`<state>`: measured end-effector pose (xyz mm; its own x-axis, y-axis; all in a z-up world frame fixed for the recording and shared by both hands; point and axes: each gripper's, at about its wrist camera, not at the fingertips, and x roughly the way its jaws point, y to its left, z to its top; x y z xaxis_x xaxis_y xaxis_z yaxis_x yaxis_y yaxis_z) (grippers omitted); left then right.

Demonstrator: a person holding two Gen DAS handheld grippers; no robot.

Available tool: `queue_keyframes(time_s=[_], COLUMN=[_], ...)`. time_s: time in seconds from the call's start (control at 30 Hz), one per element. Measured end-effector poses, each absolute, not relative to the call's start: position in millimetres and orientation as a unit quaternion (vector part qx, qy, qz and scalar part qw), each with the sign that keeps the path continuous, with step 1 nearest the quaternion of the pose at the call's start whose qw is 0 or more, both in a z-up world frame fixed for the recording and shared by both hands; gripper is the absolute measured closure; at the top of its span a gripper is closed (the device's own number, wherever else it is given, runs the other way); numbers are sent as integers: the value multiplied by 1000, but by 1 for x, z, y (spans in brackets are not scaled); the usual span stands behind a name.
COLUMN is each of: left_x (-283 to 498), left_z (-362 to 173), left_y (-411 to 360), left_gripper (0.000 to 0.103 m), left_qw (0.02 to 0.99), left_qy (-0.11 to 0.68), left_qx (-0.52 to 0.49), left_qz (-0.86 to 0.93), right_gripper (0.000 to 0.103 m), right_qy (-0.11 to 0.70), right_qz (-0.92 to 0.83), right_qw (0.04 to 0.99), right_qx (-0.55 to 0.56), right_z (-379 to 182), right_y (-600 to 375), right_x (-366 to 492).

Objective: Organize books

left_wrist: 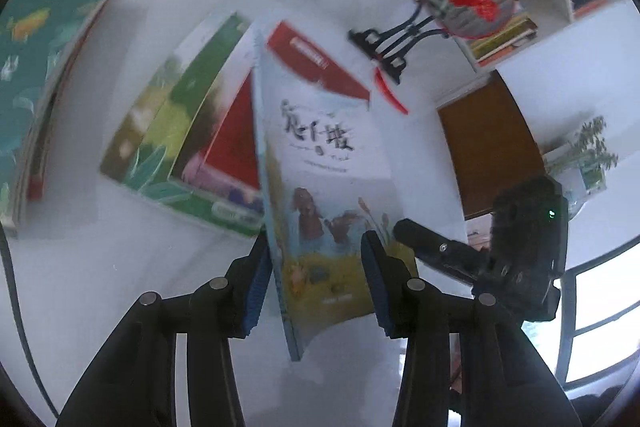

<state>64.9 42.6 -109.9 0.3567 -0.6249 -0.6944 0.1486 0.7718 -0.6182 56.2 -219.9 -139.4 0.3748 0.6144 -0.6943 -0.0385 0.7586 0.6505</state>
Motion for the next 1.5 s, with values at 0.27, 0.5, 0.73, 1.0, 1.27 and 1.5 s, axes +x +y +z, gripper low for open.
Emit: queue_keyframes(time_s=[0.27, 0.5, 0.73, 1.0, 1.27, 1.5], left_x=[68, 65, 63, 58, 54, 54], left_z=[-131, -123, -107, -87, -59, -22], left_y=[-12, 0, 19, 33, 67, 108], left_gripper=[79, 78, 78, 77, 77, 77], left_qw=[800, 808, 815, 833, 851, 874], left_qy=[539, 524, 513, 488, 456, 414], left_qx=[-132, -125, -110, -82, -78, -80], left_qz=[-229, -239, -245, -248, -249, -239], right_gripper=[74, 81, 81, 81, 81, 81], right_qy=[535, 523, 507, 489, 462, 428], right_qz=[219, 197, 204, 205, 213, 225], right_qw=[774, 803, 815, 831, 852, 868], right_qx=[260, 208, 191, 167, 128, 118], right_z=[-144, -140, -127, -111, -78, -43], right_y=[-191, -173, -160, -134, -103, -71], right_x=[59, 50, 47, 44, 39, 36])
